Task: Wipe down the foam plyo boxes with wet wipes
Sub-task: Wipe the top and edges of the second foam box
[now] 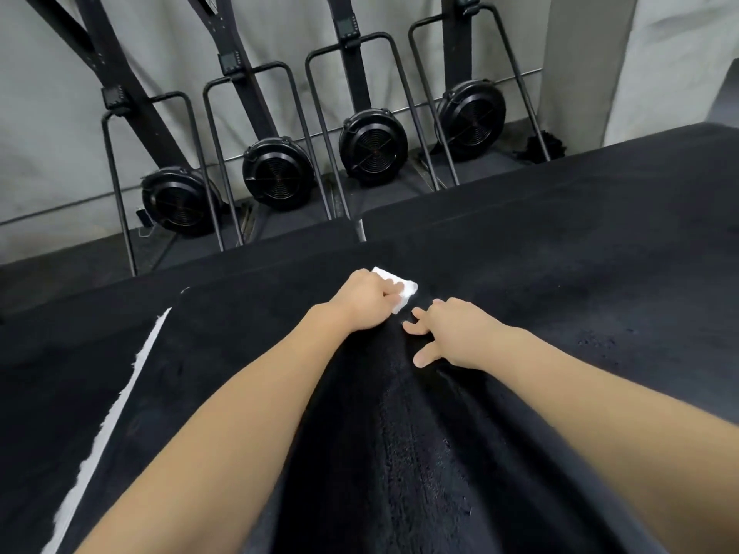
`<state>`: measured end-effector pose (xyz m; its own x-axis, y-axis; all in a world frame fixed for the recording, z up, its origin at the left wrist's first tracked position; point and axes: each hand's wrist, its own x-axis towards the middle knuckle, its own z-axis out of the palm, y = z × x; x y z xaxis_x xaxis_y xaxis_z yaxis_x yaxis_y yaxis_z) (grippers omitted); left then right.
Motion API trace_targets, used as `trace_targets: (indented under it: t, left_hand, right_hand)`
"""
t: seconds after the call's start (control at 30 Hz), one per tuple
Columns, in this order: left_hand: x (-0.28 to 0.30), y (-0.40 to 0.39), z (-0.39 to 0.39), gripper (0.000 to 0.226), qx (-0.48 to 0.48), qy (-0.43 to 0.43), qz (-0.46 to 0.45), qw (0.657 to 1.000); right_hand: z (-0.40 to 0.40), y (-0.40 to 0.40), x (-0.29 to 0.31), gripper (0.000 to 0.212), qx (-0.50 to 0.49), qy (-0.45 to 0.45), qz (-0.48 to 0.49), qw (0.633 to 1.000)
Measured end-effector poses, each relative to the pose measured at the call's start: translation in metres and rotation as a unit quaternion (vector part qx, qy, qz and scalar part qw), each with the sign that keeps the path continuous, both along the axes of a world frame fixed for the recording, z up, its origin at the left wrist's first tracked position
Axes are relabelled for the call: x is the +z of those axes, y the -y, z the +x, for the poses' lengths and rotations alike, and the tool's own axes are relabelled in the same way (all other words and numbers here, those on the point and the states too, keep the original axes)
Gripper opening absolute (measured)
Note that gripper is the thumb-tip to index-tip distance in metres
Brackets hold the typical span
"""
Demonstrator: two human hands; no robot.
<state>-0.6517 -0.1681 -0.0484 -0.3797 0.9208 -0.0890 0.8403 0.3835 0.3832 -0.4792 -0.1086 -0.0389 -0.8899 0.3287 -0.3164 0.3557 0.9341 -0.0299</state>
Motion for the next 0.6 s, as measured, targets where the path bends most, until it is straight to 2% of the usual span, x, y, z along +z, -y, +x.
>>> trace_targets:
  t: [0.13,0.2,0.27,0.33,0.43,0.6]
  left_hand:
    - [0.002,0.041,0.037,0.043,0.021,0.032,-0.023,0.999]
    - [0.003,0.059,0.059,0.039,0.021,0.047,-0.019,0.999]
    - [0.006,0.077,0.083,0.029,-0.007,0.032,-0.03,0.999]
    - [0.01,0.094,0.107,0.03,-0.019,0.018,-0.034,0.999]
    - [0.018,0.119,0.137,0.027,-0.019,0.028,-0.034,0.999]
    - [0.013,0.15,0.165,0.022,-0.05,0.029,-0.049,0.997]
  right_hand:
    - [0.022,0.019,0.001,0.041,-0.037,-0.04,-0.027,0.998]
    - [0.036,0.03,0.0,0.03,-0.044,-0.051,-0.036,0.997]
    - [0.052,0.042,0.002,0.036,-0.055,-0.057,-0.056,0.995]
    - [0.068,0.051,0.0,0.043,-0.07,-0.077,-0.089,0.991]
    - [0.093,0.064,-0.003,0.036,-0.107,-0.142,-0.15,0.973]
    - [0.128,0.088,-0.01,0.03,-0.122,-0.242,-0.11,0.956]
